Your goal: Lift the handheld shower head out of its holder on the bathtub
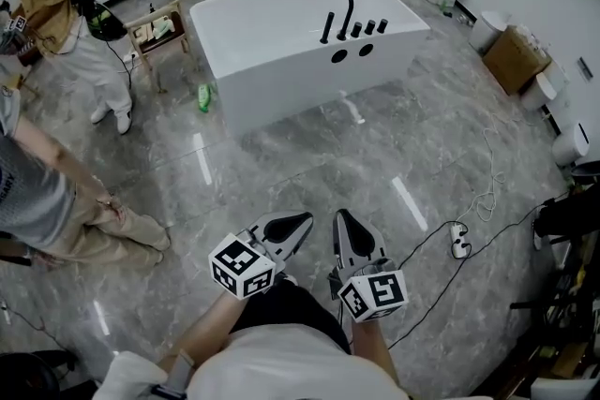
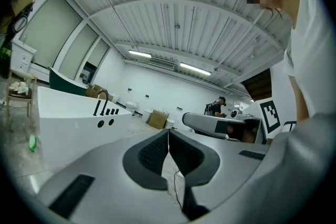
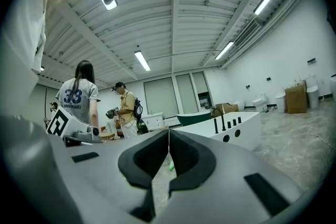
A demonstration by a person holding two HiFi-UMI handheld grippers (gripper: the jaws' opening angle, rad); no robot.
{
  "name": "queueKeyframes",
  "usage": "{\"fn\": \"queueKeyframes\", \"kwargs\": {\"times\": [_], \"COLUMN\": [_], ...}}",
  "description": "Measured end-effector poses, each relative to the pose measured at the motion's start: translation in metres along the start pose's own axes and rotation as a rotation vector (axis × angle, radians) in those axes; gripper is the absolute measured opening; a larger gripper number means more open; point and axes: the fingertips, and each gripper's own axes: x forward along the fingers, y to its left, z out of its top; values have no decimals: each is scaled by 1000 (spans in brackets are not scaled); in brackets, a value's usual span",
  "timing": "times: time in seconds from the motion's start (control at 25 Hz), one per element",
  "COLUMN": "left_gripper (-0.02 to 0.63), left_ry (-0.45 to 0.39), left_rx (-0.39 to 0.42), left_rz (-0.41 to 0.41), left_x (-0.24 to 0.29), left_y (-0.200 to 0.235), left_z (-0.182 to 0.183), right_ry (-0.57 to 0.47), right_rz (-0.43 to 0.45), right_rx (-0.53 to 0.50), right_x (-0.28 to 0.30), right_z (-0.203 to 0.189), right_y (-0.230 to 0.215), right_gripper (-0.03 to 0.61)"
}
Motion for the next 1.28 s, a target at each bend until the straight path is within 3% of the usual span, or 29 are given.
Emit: {"fn": "queueKeyframes", "kwargs": {"times": [0.6, 1.28], "left_gripper": [12, 12], "left_ry": [6, 9], "left_rx": [-13, -25], "left_rz": [-21, -22], "left_x": [28, 110], "left_y": [11, 104], "left_z": [0, 36], "right_ry": [-22, -13], "right_rz": [-53, -31], "right_rx": [15, 27], "right_x": [10, 117], "right_z": [2, 16], "right_y": [-32, -98], "right_gripper": [18, 17]}}
